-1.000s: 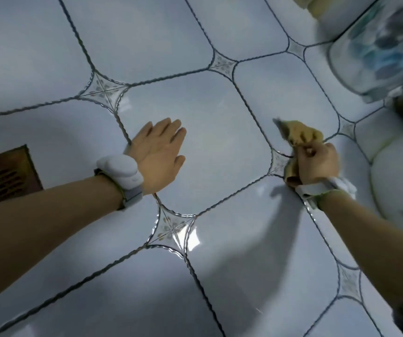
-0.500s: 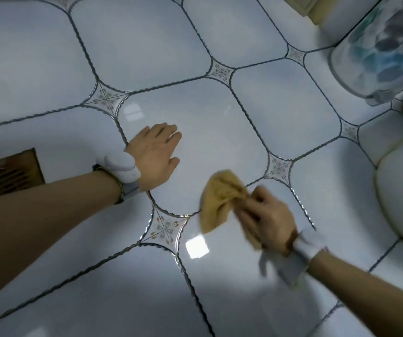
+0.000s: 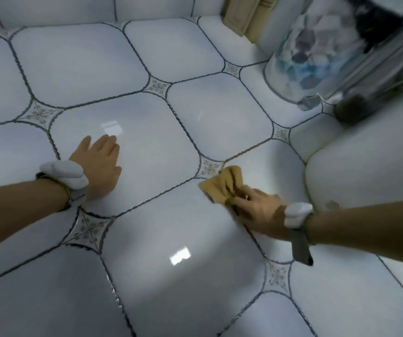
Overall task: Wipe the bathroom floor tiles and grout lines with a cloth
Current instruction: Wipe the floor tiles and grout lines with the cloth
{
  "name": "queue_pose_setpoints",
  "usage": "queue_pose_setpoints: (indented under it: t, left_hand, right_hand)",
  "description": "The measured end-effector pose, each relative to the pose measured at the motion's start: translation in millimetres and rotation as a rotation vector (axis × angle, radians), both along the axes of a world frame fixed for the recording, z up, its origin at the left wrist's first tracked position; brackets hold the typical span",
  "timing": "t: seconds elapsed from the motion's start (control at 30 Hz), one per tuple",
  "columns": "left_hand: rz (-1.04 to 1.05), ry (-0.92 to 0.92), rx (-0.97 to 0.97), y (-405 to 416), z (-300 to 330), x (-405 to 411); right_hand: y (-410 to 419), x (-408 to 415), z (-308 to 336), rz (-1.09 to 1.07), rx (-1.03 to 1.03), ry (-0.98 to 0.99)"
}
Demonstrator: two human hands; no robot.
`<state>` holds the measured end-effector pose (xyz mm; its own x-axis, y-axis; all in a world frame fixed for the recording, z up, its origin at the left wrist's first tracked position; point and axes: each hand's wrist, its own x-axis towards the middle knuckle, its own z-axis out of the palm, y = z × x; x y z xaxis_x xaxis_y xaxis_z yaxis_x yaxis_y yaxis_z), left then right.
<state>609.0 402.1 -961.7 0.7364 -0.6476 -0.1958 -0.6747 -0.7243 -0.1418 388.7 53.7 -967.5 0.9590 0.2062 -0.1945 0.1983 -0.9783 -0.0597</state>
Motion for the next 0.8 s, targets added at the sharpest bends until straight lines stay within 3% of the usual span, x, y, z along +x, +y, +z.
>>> queue_pose_setpoints:
  t: [0.1,0.17,0.27,0.33,0.43,0.53,0.7,0.73,0.8]
  left_hand:
    - [-0.208,0.054,-0.089,-8,-3,-31]
    - [-0.294,0.111,-0.144,-15,-3,-57]
    - [-0.254,0.233,-0.105,-23,-12,-90]
    - [-0.223,0.260,-0.078,-29,-20,-99]
    - [-0.168,0.240,-0.098,-35,-18,-101]
    - [-0.082,0.220,-0.134,-33,-11,-97]
    - [0.045,0.287,-0.054,-11,-2,-111]
    - [0.061,0.310,-0.023,-4,0,-119]
    - [0.043,0.315,0.027,9,2,-134]
  right_hand:
    - [13,-47,-17,0.182,0.061,-0.042]
    - [-14,-43,-24,0.125,0.058,-0.150]
    - [-76,-5,-32,-0.411,0.054,-0.401]
    - [-105,21,-37,-0.772,-0.001,-0.407]
    - [-104,39,-39,-0.922,0.002,-0.430]
    - [-79,8,-43,-0.696,0.118,-0.437]
    - [-16,-62,-44,0.039,0.280,-0.160]
    - [-17,-51,-42,0.116,0.269,-0.175]
    - [-24,-3,-41,0.041,0.224,-0.331]
